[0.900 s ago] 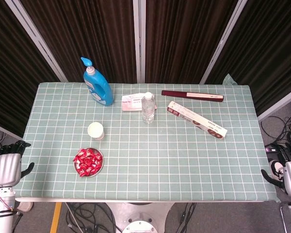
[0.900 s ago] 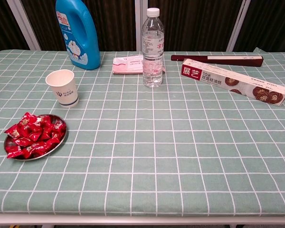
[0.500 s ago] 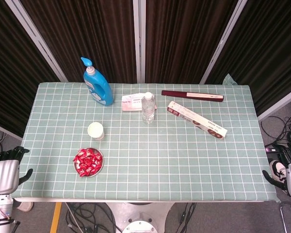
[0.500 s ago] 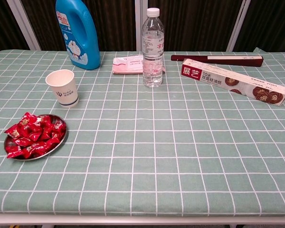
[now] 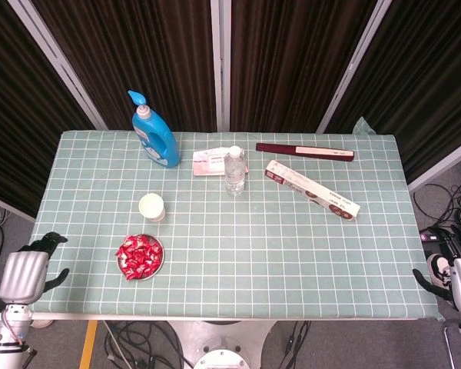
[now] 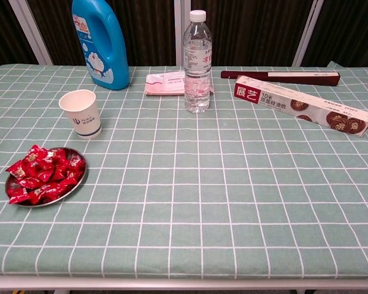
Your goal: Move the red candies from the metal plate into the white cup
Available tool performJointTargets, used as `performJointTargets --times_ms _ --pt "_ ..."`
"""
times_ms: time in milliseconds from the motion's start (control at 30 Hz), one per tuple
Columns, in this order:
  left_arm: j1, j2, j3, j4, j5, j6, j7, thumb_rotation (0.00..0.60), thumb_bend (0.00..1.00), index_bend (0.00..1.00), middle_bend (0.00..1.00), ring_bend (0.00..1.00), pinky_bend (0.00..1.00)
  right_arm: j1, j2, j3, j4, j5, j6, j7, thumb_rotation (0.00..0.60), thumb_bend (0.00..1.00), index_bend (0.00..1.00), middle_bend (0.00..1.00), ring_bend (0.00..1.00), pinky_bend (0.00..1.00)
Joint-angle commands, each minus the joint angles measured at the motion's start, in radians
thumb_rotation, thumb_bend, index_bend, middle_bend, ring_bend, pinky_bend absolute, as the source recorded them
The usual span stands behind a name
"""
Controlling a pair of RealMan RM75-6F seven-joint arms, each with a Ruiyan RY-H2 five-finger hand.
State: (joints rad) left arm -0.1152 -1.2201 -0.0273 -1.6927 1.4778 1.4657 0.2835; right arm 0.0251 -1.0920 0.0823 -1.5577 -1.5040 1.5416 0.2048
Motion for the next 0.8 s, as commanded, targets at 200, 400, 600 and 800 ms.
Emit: performJointTargets --times_ms 200,400,600,800 --pt "-0.168 -0.053 -0.020 0.080 0.074 -0.205 -0.010 0.600 0.21 0.38 0.43 0.81 1.00 0.002 0.010 0.002 -0.010 -0.001 0.000 -0.005 0.600 0.13 0.15 0.17 0.07 0.30" --pt "-0.270 -0.121 -0.020 0.118 0.046 -0.371 0.059 0.600 0.21 0.37 0.41 0.81 1.00 0.003 0.012 0.002 -0.015 0.003 -0.006 -0.010 0.600 0.13 0.15 0.17 0.07 0.30" --pt "-0.329 -0.215 -0.024 0.202 -0.011 -0.464 0.120 0.600 0.21 0.36 0.40 0.81 1.00 0.003 0.013 0.003 -0.017 0.013 -0.013 -0.014 0.600 0.13 0.15 0.17 0.07 0.31" --pt "-0.343 -0.267 -0.030 0.253 -0.068 -0.469 0.207 0.600 0.21 0.36 0.39 0.81 1.00 0.002 0.018 0.004 -0.020 0.017 -0.015 -0.014 0.600 0.13 0.15 0.17 0.07 0.31"
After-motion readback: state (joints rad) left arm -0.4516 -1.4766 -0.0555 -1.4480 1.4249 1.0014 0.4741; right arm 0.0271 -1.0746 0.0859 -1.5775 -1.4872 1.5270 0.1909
